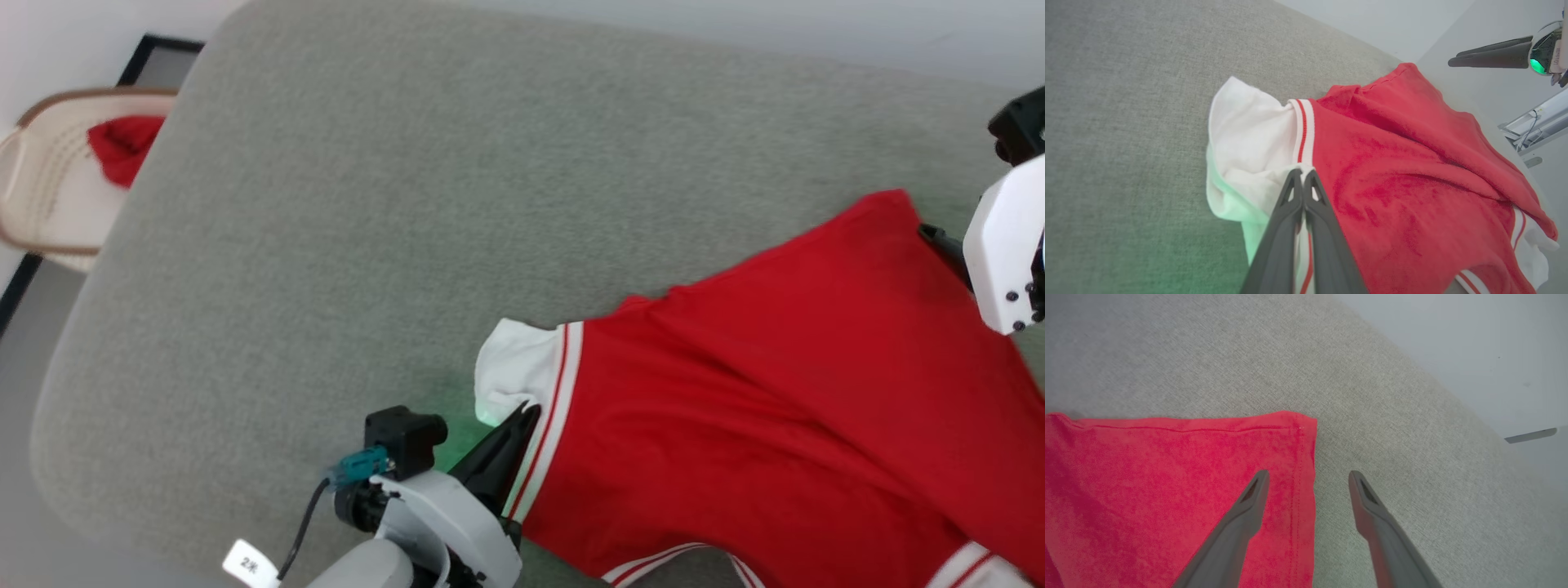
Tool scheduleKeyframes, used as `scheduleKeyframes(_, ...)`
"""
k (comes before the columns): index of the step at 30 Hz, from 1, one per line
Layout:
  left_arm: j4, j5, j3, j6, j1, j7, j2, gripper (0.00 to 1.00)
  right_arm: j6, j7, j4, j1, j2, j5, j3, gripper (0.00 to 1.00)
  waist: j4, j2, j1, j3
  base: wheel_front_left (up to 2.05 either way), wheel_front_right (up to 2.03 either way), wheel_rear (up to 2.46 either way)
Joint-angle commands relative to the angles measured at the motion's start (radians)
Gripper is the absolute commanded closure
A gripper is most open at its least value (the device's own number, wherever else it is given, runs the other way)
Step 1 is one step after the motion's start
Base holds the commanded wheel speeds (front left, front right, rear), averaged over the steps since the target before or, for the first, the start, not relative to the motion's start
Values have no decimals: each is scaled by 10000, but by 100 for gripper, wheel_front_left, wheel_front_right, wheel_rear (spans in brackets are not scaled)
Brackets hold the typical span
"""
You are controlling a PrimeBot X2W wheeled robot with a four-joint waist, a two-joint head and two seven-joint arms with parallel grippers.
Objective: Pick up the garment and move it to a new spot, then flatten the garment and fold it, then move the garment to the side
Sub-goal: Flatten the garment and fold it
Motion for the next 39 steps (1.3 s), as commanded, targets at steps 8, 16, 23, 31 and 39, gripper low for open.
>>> scheduleKeyframes(8, 595, 125, -117, -417, -537, -223, -478, 100, -7, 760, 2246, -1619, -40, 663, 1332, 0, 1009, 0, 0, 974, 0, 0, 0)
scheduleKeyframes(16, 1019, 125, -120, -632, -711, -349, -719, 100, -7, 2227, 3834, -1952, 272, 1444, 2254, 28, 1169, 0, 0, 1167, 0, 0, 0)
scheduleKeyframes(23, 1317, 78, -97, -707, -784, -408, -789, 100, -8, 3012, 4418, -2372, 249, 1725, 2412, 100, 1157, 0, 0, 1153, 0, 0, 0)
scheduleKeyframes(31, 1243, -146, -34, -752, -970, 246, -281, 100, -8, 2725, 4643, -2935, 689, 1860, 2097, 100, 618, 0, 0, 721, 0, 0, 0)
scheduleKeyframes(39, -13, -106, 402, -39, -2392, 2399, 1265, 100, -8, 1871, 3935, -3443, 1032, 1914, 2193, 100, -161, 0, 0, -446, 0, 0, 0)
